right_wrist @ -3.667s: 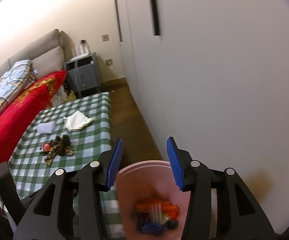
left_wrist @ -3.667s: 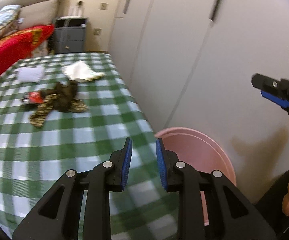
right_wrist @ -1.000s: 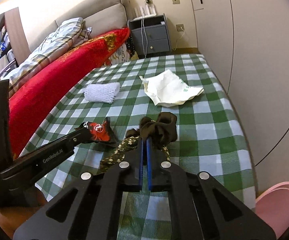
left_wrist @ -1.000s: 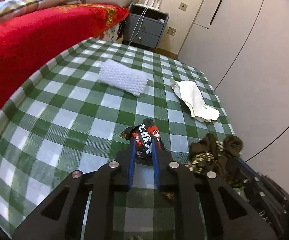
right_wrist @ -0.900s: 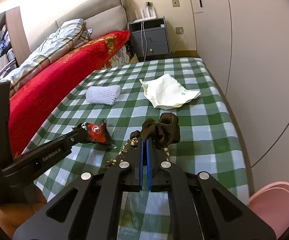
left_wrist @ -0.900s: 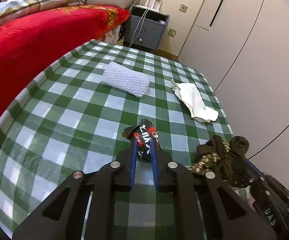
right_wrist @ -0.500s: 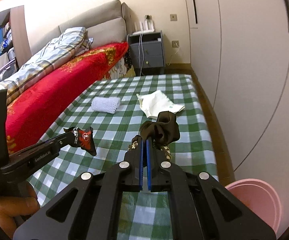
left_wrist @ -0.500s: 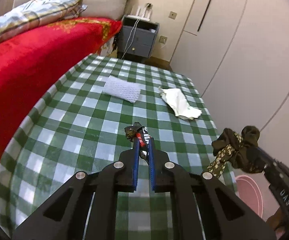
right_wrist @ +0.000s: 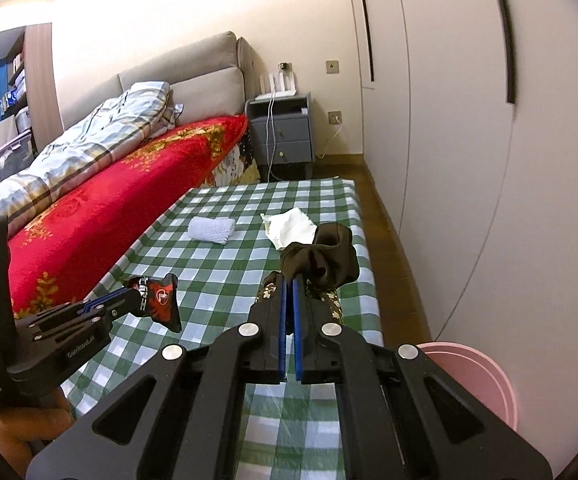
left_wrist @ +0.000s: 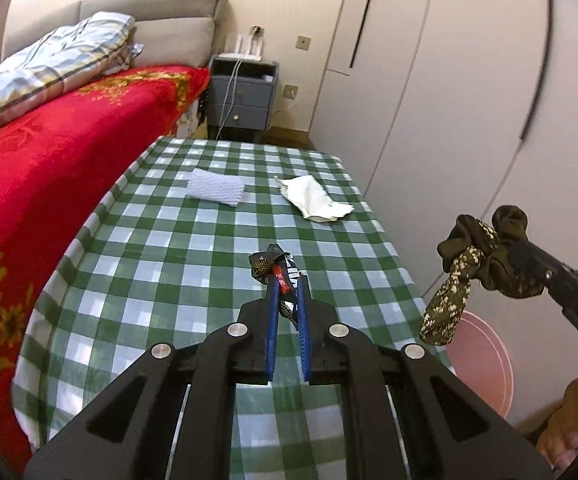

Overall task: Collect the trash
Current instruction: 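Lift the red wrapper and dark scrunchie and carry both toward the pink bin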

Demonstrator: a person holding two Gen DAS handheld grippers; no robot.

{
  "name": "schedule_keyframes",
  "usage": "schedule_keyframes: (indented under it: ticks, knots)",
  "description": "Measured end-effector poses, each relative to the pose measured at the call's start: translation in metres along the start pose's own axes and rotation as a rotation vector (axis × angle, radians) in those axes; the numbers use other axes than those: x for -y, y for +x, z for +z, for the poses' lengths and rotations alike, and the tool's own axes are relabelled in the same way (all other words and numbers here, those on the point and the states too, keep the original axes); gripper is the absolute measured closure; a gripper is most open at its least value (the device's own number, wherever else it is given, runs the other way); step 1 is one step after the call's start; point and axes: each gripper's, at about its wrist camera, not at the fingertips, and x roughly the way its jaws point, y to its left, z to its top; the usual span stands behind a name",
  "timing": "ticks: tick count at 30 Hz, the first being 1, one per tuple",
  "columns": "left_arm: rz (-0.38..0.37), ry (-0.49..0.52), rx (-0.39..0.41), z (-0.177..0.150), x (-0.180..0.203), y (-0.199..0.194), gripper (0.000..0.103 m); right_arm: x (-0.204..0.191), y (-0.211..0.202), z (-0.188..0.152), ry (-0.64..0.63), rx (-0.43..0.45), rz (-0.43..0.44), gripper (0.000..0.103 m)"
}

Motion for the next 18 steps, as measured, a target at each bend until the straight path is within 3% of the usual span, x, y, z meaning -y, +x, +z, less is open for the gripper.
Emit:
schedule_keyframes:
  ticks: [18]
  knots:
    - [-0.072,0.086,0.025,-0.016,0.045,-0.023,0.094,0.025,-0.056,-0.009,0.016,0.036,-0.065,0.100]
